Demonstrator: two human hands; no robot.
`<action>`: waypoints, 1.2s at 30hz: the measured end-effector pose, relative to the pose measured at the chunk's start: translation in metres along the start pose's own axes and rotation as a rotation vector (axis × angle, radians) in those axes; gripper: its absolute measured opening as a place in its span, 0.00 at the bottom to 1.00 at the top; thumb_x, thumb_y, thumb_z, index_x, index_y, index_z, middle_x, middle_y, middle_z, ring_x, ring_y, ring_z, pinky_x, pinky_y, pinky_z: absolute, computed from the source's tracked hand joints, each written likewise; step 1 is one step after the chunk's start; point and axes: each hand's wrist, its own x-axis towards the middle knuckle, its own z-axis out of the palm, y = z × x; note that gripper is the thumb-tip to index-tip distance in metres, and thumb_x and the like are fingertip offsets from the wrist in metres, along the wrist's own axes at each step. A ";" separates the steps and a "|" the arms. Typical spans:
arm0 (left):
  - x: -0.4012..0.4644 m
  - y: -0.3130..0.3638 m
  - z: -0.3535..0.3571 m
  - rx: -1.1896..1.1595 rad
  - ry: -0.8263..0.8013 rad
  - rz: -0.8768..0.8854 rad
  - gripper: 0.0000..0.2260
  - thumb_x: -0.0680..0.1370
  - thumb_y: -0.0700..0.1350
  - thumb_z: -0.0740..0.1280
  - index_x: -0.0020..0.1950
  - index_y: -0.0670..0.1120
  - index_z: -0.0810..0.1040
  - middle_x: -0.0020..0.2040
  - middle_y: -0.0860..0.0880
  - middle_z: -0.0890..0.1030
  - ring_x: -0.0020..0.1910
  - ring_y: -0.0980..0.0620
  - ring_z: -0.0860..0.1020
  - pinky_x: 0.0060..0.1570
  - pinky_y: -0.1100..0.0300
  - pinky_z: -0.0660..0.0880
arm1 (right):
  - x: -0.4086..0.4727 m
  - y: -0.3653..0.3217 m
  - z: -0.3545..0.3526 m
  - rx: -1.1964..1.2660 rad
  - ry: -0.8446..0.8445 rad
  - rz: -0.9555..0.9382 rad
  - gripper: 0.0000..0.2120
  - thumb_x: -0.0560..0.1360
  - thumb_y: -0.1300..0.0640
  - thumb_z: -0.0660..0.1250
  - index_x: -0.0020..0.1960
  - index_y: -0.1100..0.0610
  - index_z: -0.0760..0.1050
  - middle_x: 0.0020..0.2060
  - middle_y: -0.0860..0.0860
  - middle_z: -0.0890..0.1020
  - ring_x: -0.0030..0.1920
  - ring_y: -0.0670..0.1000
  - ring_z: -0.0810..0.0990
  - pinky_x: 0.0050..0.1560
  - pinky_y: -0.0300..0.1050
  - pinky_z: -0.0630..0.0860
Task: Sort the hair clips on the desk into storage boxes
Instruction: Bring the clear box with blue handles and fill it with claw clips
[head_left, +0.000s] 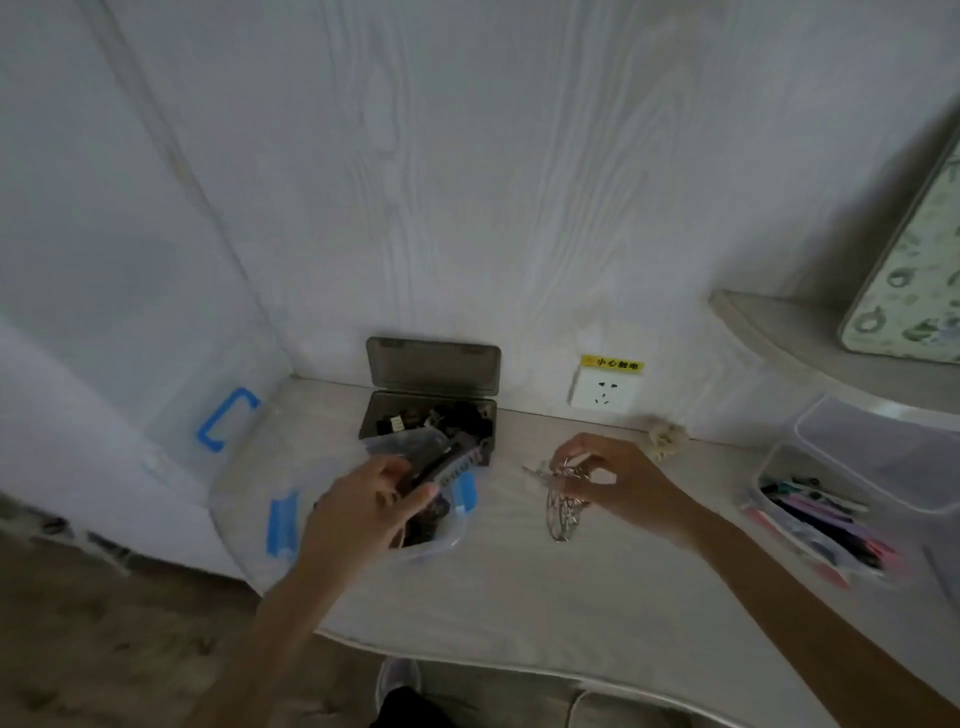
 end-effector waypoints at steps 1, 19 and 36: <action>-0.007 -0.014 -0.011 0.042 0.072 -0.049 0.14 0.73 0.56 0.69 0.53 0.51 0.74 0.43 0.55 0.78 0.45 0.54 0.77 0.46 0.60 0.73 | 0.008 -0.016 0.013 0.026 -0.028 -0.054 0.05 0.71 0.56 0.72 0.45 0.48 0.78 0.43 0.46 0.82 0.46 0.48 0.81 0.45 0.41 0.80; -0.033 -0.077 -0.012 0.569 0.345 -0.102 0.12 0.73 0.54 0.70 0.39 0.46 0.83 0.33 0.49 0.78 0.39 0.49 0.74 0.39 0.56 0.67 | 0.110 -0.033 0.173 -0.521 -0.292 -0.276 0.14 0.73 0.62 0.66 0.58 0.56 0.75 0.53 0.51 0.83 0.54 0.51 0.80 0.56 0.48 0.76; 0.033 0.046 0.007 0.279 -0.077 0.108 0.11 0.79 0.55 0.61 0.55 0.53 0.78 0.52 0.56 0.82 0.45 0.58 0.78 0.44 0.65 0.73 | 0.055 0.121 -0.031 -0.517 0.561 0.214 0.24 0.70 0.70 0.63 0.65 0.60 0.70 0.62 0.59 0.74 0.62 0.59 0.71 0.62 0.48 0.67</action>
